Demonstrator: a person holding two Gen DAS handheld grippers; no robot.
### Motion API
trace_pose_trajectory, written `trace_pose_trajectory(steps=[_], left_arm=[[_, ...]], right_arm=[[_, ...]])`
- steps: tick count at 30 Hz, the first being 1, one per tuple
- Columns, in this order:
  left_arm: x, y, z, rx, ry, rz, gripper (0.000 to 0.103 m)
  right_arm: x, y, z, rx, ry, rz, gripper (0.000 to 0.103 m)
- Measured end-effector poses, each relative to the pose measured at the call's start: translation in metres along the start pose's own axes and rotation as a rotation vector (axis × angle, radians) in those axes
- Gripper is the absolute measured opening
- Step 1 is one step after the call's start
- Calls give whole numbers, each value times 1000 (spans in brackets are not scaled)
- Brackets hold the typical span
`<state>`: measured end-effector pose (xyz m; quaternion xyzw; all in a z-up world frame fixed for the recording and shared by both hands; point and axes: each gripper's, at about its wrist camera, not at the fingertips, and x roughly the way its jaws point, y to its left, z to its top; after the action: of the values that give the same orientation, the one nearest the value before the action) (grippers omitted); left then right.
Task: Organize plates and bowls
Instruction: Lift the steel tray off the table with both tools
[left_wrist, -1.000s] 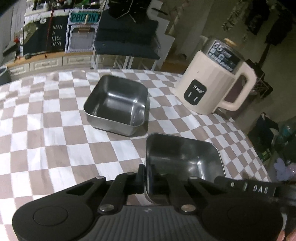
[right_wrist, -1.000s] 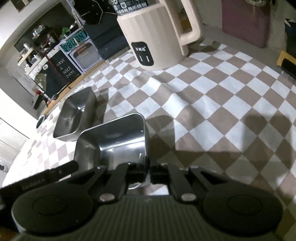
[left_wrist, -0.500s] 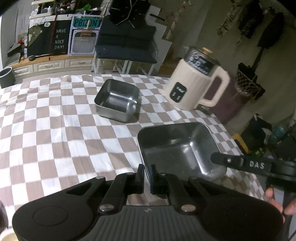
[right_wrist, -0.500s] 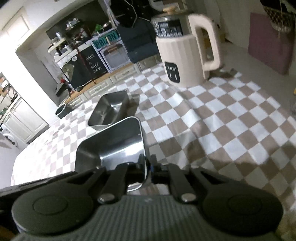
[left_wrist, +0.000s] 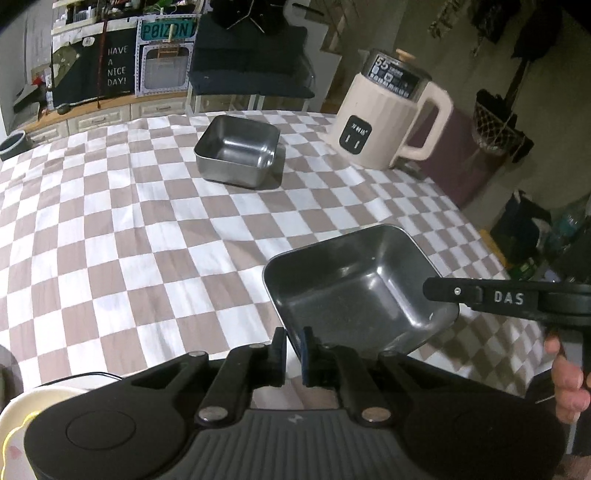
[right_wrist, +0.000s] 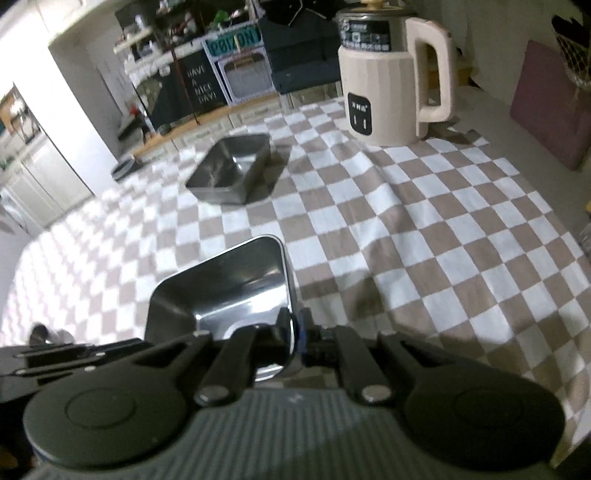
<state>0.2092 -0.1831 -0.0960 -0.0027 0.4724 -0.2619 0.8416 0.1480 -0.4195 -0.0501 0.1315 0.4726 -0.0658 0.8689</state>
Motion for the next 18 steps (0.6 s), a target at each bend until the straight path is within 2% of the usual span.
trace_pose_trajectory(steps=[7,18], left_arm=[[18,9,-3,27,32,44,7],[24,4,-17,59,74,4,7]], right_arm=[[27,14,-1,-87,71,-44,3],[48,13,-10,-169,208,-94,4]])
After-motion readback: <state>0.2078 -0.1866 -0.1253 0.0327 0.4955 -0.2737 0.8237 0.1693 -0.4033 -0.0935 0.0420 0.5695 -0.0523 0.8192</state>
